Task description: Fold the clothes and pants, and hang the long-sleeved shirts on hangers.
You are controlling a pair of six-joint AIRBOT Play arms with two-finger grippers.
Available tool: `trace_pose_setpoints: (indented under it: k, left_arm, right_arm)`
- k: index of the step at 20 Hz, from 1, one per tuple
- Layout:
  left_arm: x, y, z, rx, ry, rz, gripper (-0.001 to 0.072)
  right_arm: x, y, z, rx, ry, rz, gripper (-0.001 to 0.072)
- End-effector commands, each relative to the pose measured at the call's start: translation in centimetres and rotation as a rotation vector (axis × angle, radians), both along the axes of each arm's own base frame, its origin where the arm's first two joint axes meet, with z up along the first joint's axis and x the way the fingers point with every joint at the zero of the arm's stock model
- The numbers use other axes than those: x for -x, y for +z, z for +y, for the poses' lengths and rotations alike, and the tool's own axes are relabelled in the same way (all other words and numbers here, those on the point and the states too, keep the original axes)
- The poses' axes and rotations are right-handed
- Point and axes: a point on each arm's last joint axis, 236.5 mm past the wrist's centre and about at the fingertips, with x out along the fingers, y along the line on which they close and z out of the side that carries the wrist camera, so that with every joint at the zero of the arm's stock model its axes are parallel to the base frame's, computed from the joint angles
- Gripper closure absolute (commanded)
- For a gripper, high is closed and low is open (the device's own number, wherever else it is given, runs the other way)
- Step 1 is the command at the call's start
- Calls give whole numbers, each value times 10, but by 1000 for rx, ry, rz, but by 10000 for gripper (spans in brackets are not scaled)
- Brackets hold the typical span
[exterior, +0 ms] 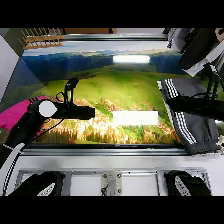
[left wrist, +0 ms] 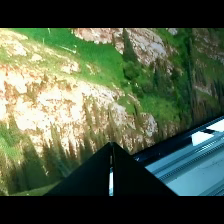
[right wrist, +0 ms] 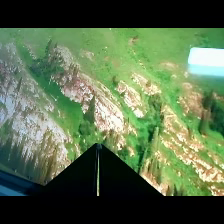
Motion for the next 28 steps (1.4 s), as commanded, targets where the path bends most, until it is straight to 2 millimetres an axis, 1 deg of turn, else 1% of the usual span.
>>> trace_pose_setpoints:
  k: [1, 9, 10, 11, 12, 13, 15, 16, 17, 18, 19, 20, 21, 23, 24, 26, 28]
  left_arm:
    - [0, 0, 0, 0, 1, 0, 702]
    - [0, 0, 1, -3, 0, -2, 702]
    - [-6, 1, 3, -7, 8, -24, 701]
    - [-15, 3, 14, -48, -14, -73, 578]
    - [-24, 6, 34, -120, -28, -111, 171]
    - [-36, 11, 64, -208, -1, -137, -9]
    - [-56, 21, 144, -413, 93, -169, -11]
    - [-61, 25, 185, -499, 156, -168, -11]
    - [-62, 27, 229, -571, 236, -152, -10]
    - [-58, 25, 266, -608, 317, -126, -10]
    - [-51, 20, 295, -623, 390, -99, -11]
    - [-43, 11, 324, -633, 465, -76, -11]
    - [-36, 1, 346, -635, 526, -60, -10]
    - [-18, -28, 378, -631, 625, -11, -10]
    - [-9, -47, 385, -621, 657, 26, -11]
    - [3, -87, 386, -609, 652, 100, -11]
    - [7, -120, 377, -600, 615, 155, -11]
  right_arm:
    - [0, 0, 0, -1, 1, 1, 680]
    - [0, 0, 0, -1, 1, 1, 680]
    - [0, 0, 0, -1, 1, 1, 680]
    - [0, 0, 0, -1, 1, 1, 680]
    - [0, 0, 0, 0, 1, 1, 680]
    - [0, 0, 0, 0, 1, 1, 680]
    - [0, 0, 0, 0, 1, 1, 680]
    - [0, 0, 0, -1, 1, 1, 680]
    - [0, 0, 0, -1, 1, 1, 680]
    - [0, 0, 0, -1, 1, 1, 680]
    - [0, 0, 0, 0, 1, 1, 680]
    - [0, 0, 0, -1, 1, 1, 680]
    - [0, 0, 0, 0, 1, 1, 680]
    - [0, 0, 0, 0, 1, 1, 680]
    - [0, 0, 0, -1, 1, 1, 680]
    - [0, 0, 0, 0, 1, 1, 680]
    - [0, 0, 0, 0, 1, 1, 680]
